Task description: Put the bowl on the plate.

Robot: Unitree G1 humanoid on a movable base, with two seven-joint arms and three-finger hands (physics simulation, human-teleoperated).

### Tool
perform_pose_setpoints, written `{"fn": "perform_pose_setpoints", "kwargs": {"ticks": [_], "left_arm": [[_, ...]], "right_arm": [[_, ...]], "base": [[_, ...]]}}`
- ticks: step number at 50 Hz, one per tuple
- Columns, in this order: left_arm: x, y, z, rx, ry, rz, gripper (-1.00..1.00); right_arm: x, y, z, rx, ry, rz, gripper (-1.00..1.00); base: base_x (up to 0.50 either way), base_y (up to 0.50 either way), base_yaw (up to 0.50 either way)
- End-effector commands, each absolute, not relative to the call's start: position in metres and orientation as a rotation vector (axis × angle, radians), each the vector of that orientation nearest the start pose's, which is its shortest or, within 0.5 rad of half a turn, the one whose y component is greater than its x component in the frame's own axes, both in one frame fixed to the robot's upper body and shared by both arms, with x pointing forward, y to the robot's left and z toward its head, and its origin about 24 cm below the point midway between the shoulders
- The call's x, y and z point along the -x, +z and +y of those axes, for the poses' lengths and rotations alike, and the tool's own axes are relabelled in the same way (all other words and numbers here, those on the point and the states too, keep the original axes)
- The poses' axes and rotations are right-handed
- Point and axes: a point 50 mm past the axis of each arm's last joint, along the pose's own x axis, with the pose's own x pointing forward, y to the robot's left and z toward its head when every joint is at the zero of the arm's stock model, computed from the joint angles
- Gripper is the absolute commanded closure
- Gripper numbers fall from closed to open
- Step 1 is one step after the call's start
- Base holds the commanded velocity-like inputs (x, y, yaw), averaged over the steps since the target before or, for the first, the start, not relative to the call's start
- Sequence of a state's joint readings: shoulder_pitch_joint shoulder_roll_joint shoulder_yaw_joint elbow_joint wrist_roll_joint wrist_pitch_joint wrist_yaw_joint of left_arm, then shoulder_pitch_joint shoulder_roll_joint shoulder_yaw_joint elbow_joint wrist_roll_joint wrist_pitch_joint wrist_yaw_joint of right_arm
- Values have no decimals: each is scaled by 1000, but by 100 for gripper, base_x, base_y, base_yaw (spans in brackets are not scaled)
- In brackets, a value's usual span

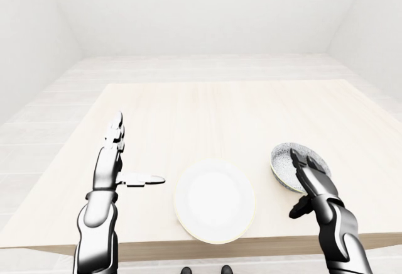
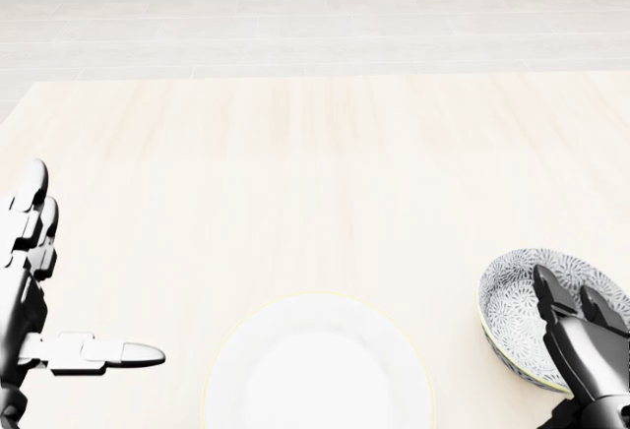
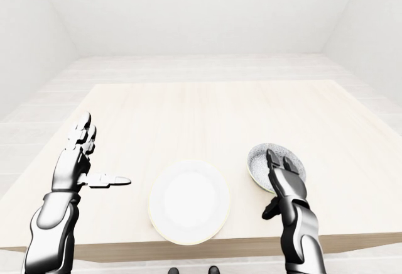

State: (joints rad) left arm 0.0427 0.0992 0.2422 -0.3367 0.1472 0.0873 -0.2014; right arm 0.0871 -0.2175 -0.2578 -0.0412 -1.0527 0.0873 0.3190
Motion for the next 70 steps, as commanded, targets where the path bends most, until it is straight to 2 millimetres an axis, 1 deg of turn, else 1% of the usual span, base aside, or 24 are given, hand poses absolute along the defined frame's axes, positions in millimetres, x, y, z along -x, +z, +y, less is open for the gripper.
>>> {"fn": "perform_pose_setpoints", "kwargs": {"ticks": [1, 13, 16, 18, 19, 22, 23, 25, 27, 29, 31, 35, 38, 42, 50, 56, 60, 62, 68, 69, 70], "left_arm": [[-233, 105, 213, -296, 66, -168, -100], [-232, 103, 213, -294, 65, -157, -100], [-232, 102, 213, -293, 65, -152, -100], [-232, 102, 213, -293, 65, -152, -100], [-232, 102, 213, -294, 63, -152, -100], [-232, 102, 213, -293, 62, -153, -100], [-232, 102, 213, -294, 62, -153, -100], [-233, 101, 213, -292, 62, -152, -100], [-233, 102, 213, -294, 64, -152, -100], [-233, 101, 213, -295, 63, -151, -100], [-233, 102, 212, -294, 60, -153, -100], [-232, 102, 213, -295, 63, -153, -100], [-232, 103, 213, -297, 63, -159, -100], [-233, 105, 212, -299, 62, -166, -100], [-235, 106, 211, -299, 59, -174, -100], [-235, 105, 211, -297, 58, -168, -100], [-234, 106, 212, -297, 58, -170, -100], [-234, 106, 212, -300, 59, -169, -100], [-233, 104, 213, -299, 61, -164, -100], [-233, 104, 213, -299, 61, -162, -100], [-233, 103, 213, -299, 61, -159, -100]], "right_arm": [[-223, 27, -256, 1200, -8, 440, -100], [-222, 22, -257, 1195, 2, 456, -98], [-222, 22, -256, 1191, 2, 456, -86], [-222, 22, -257, 1189, 4, 457, -68], [-222, 21, -257, 1189, 5, 460, -62], [-221, 21, -257, 1189, 4, 462, -59], [-221, 20, -257, 1186, 6, 463, -55], [-220, 20, -257, 1187, 6, 466, -40], [-219, 20, -258, 1185, 7, 469, -38], [-219, 21, -259, 1190, 3, 469, -22], [-218, 21, -258, 1185, 4, 470, -15], [-218, 21, -258, 1184, 4, 469, -10], [-219, 22, -258, 1185, 5, 468, 4], [-219, 23, -258, 1188, 7, 466, 10], [-224, 32, -256, 1196, 10, 440, 18], [-225, 34, -256, 1201, 9, 434, 29], [-224, 35, -257, 1203, 7, 433, 32], [-224, 35, -257, 1203, 5, 434, 41], [-224, 34, -257, 1202, 3, 434, 45], [-224, 35, -257, 1205, 3, 432, 51], [-224, 36, -257, 1208, 2, 429, 51]], "base": [[0, 0, 0], [0, 0, 0], [0, 0, 0], [0, 0, 0], [0, 0, 0], [0, 0, 0], [0, 0, 0], [0, 0, 0], [0, 0, 0], [0, 0, 0], [0, 0, 0], [0, 0, 0], [0, 0, 0], [0, 0, 0], [0, 0, 0], [0, 0, 0], [0, 0, 0], [0, 0, 0], [0, 0, 0], [0, 0, 0], [0, 0, 0]]}}
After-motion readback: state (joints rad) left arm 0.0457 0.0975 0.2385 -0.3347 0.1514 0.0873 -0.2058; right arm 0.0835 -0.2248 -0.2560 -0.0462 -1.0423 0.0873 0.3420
